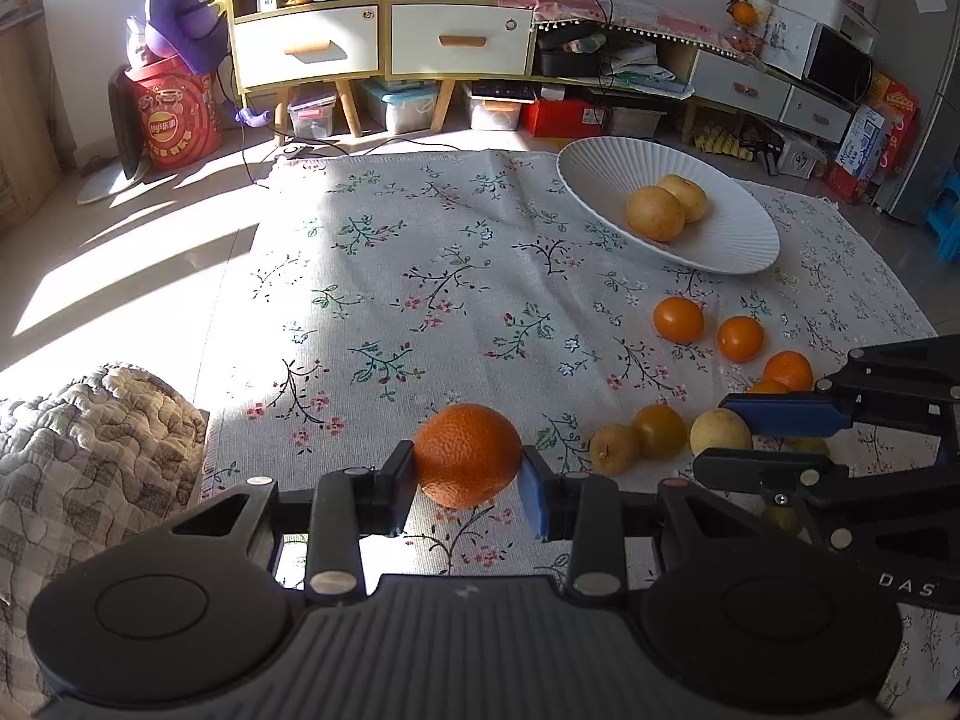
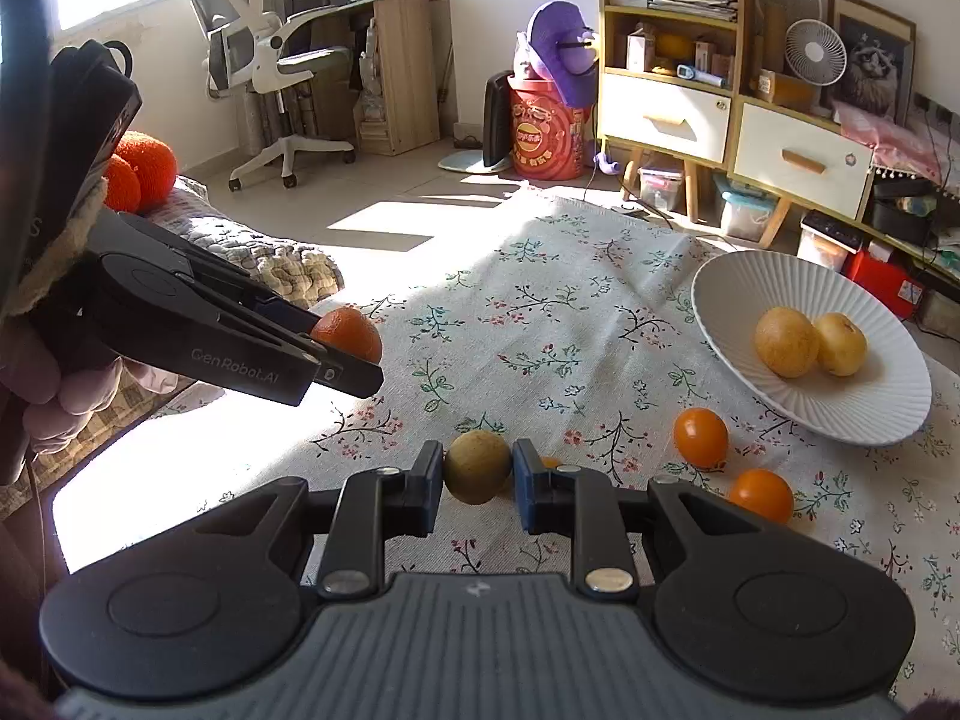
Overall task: Organize fruits
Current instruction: 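Carry the tangerine and the brown fruit over the white plate with both grippers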
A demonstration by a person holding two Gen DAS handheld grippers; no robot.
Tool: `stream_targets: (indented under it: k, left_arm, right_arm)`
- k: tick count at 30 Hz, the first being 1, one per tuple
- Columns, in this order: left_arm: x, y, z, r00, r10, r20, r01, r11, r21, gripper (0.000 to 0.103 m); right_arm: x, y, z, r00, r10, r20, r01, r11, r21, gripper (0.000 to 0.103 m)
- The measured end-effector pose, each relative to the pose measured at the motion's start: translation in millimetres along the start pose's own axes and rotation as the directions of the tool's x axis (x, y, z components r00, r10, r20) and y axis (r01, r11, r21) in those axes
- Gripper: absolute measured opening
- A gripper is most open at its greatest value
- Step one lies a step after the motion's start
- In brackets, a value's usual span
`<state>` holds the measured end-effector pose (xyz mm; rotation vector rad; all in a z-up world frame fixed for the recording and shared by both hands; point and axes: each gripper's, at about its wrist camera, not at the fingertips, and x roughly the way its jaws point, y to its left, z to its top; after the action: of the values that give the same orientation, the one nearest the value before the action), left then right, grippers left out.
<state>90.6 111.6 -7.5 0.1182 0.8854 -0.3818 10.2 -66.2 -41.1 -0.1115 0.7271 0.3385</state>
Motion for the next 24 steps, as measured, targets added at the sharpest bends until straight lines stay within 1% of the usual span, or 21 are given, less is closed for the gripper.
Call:
stream_targets:
  k: [5,10,14,18,24]
  left_arm:
    - [3.3,-13.5,12.9,1.000,-0.019,0.011,0.019,1.000,0.003,0.025]
    - [6.9,-25.8,30.2,0.998,-0.045,0.036,0.046,0.999,-0.020,0.025]
    - [9.5,-39.5,40.8,0.997,-0.062,0.052,0.062,0.998,-0.003,0.025]
    - [17.2,-53.3,49.4,0.996,-0.074,0.054,0.073,0.997,0.017,0.025]
    - [29.2,-68.0,61.8,0.994,-0.089,0.063,0.088,0.996,0.028,0.025]
  right_arm:
    - [-0.9,-14.0,5.9,0.999,-0.037,0.004,0.036,0.999,0.016,0.022]
    - [-3.3,-30.7,11.6,0.997,-0.071,0.008,0.071,0.997,0.029,0.022]
    - [-4.2,-47.4,14.2,0.994,-0.107,0.017,0.105,0.991,0.080,0.022]
    - [-7.8,-64.6,15.3,0.989,-0.143,0.024,0.139,0.983,0.118,0.022]
    - [-11.5,-92.4,19.5,0.979,-0.204,0.032,0.195,0.965,0.178,0.022]
